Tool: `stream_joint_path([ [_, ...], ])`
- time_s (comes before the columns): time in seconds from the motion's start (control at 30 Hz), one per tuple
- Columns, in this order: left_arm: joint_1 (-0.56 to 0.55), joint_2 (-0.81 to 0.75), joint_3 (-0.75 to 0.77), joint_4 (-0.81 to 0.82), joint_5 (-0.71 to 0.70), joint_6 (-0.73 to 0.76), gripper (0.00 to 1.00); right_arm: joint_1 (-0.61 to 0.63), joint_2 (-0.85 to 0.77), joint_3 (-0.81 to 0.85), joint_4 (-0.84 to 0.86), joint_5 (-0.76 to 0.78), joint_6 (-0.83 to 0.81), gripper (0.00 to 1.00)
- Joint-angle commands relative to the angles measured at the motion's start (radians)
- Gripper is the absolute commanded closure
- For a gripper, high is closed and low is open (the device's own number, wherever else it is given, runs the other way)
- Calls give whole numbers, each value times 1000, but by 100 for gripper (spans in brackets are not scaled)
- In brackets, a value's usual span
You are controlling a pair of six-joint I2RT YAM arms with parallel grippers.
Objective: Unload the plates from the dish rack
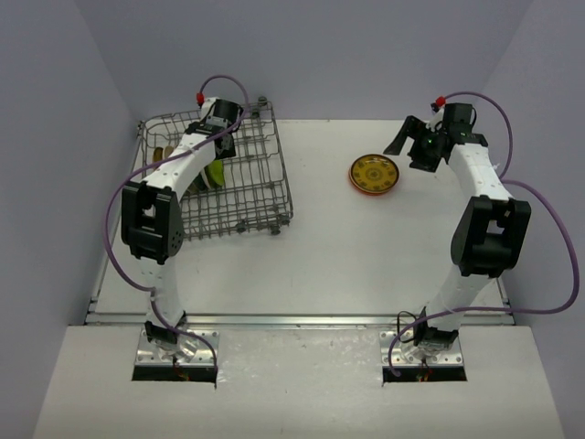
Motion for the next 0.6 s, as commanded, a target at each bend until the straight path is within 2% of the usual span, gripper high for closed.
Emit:
stream_joint_path([
  [0.0, 15, -1, 27, 16, 20, -20, 43, 1, -10, 3, 23, -11, 3, 1],
  [0.37, -4, -108, -37, 60, -12, -14, 46, 7, 2, -14, 29, -30, 14, 1],
  [0.57, -29, -115, -35, 68, -21, -2, 46, 12, 0, -14, 27, -29, 14, 1],
])
